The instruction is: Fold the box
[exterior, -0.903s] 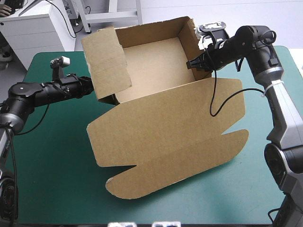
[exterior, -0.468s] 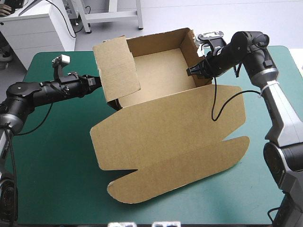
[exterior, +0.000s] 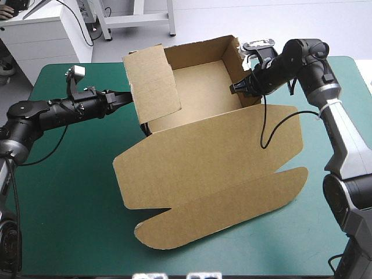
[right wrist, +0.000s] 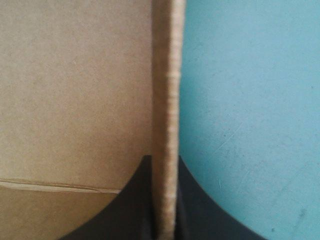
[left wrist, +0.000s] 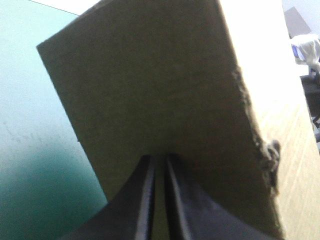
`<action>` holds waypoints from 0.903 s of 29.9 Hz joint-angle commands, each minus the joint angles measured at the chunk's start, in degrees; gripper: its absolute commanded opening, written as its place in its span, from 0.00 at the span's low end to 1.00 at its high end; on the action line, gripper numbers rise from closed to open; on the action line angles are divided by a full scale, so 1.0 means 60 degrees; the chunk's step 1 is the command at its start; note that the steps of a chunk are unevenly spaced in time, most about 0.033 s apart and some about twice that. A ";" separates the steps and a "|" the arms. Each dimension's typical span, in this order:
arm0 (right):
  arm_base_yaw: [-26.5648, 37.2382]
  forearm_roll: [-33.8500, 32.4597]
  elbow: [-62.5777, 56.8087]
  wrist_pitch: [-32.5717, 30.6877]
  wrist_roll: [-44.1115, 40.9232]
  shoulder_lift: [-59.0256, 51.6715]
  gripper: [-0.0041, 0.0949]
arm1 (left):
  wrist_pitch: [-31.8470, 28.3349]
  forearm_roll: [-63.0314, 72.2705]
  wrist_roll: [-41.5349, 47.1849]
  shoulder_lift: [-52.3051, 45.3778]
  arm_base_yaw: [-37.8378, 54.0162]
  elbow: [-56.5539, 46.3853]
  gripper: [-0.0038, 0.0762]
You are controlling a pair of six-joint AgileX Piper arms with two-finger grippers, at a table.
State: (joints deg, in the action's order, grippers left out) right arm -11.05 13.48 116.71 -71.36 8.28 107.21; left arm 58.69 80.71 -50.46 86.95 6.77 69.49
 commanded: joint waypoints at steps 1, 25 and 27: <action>0.0012 0.0285 0.0248 0.0176 -0.0005 -0.0505 0.03 | 0.0474 0.0790 -0.0281 -0.0412 -0.0039 0.0288 0.32; -0.0012 0.0121 0.0248 0.0145 0.0077 -0.0505 0.03 | 0.0618 0.0732 0.1227 -0.0412 -0.0045 0.0288 0.68; -0.0034 0.0016 0.0248 0.0145 0.0077 -0.0505 0.03 | 0.0598 0.0357 0.1657 -0.0478 -0.0131 0.0288 0.68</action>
State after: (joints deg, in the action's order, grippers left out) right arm -11.18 12.23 116.71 -71.36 8.53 107.28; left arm 61.69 82.39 -44.37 86.95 6.72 69.51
